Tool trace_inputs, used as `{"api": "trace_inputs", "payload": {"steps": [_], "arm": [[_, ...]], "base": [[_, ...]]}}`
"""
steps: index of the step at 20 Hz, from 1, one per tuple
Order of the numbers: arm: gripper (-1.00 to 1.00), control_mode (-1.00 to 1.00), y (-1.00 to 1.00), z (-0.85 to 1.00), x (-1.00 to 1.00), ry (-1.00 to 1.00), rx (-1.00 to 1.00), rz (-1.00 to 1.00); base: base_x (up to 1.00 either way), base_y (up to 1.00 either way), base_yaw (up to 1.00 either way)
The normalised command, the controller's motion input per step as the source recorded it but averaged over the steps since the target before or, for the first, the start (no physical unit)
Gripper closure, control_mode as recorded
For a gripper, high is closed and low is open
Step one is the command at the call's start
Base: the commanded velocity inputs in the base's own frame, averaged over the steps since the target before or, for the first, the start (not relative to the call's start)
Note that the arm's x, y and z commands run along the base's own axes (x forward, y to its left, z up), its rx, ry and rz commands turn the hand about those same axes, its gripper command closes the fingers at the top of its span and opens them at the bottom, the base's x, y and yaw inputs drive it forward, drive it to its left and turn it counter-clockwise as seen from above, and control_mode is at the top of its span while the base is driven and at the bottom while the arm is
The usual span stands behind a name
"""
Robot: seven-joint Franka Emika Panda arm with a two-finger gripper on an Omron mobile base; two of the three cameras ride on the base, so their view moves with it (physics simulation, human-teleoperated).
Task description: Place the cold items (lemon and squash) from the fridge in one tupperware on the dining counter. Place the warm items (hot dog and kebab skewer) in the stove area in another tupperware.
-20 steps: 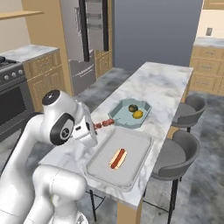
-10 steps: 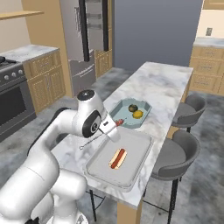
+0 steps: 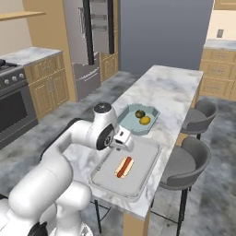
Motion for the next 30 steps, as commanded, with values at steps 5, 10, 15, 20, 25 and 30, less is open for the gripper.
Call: {"api": "trace_inputs", "payload": {"steps": [5, 10, 15, 20, 25, 30], "arm": [[1.0, -1.0, -0.01, -0.43, 0.21, 0.22, -0.02, 0.15], [1.0, -1.0, 0.0, -0.29, 0.28, 0.24, 0.0, 0.08], [1.0, -1.0, 0.0, -0.23, 0.28, 0.18, 0.0, 0.06], [1.0, -1.0, -0.06, -0.19, 0.12, 0.03, 0.03, 0.01], [1.0, -1.0, -0.2, -0.18, 0.03, 0.0, 0.09, -0.04], [1.0, -1.0, -0.02, -0.26, 0.08, 0.0, 0.0, -0.01]], "base": [[0.0, 0.0, 0.0], [0.0, 0.0, 0.0], [0.0, 0.0, 0.0], [0.0, 0.0, 0.0], [0.0, 0.0, 0.0], [0.0, 0.0, 0.0]]}}
